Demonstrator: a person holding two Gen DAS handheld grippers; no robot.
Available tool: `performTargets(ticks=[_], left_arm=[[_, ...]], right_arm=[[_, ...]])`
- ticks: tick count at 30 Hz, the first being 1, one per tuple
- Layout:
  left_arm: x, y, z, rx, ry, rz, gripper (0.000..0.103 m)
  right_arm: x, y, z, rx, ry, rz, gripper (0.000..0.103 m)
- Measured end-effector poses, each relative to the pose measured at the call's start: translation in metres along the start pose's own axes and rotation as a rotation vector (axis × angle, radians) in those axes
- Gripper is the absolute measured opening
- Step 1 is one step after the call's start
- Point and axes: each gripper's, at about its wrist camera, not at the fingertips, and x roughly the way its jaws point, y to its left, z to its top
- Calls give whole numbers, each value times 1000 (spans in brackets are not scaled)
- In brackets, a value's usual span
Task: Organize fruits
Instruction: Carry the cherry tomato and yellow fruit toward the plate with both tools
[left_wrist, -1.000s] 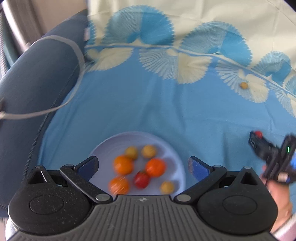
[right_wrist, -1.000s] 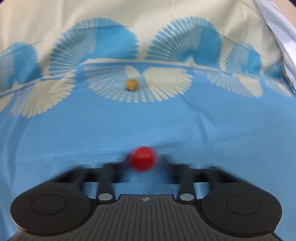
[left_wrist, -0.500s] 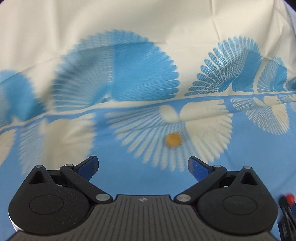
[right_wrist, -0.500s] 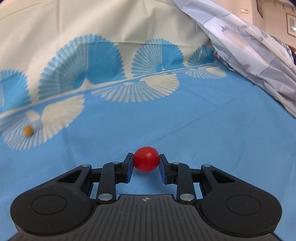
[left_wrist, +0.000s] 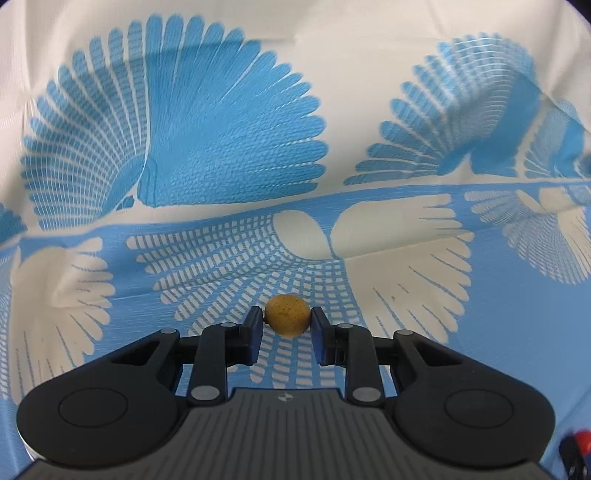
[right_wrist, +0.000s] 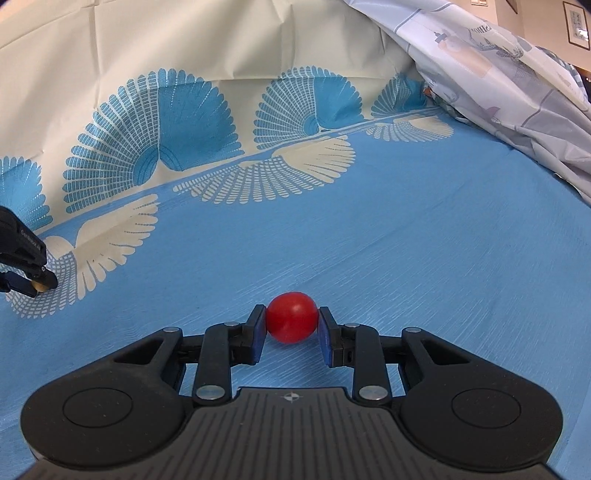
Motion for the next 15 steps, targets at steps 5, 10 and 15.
performTargets(ticks=[5, 10, 15], left_arm=[[-54, 3, -21, 50, -64, 24, 30], [-150, 42, -74, -22, -59, 18, 30], [-242, 92, -137, -113, -39, 42, 30]], right_arm=[[-3, 1, 0, -1, -21, 24, 31], [-11, 8, -2, -22, -60, 45, 31], [-53, 25, -12, -124, -77, 70, 31]])
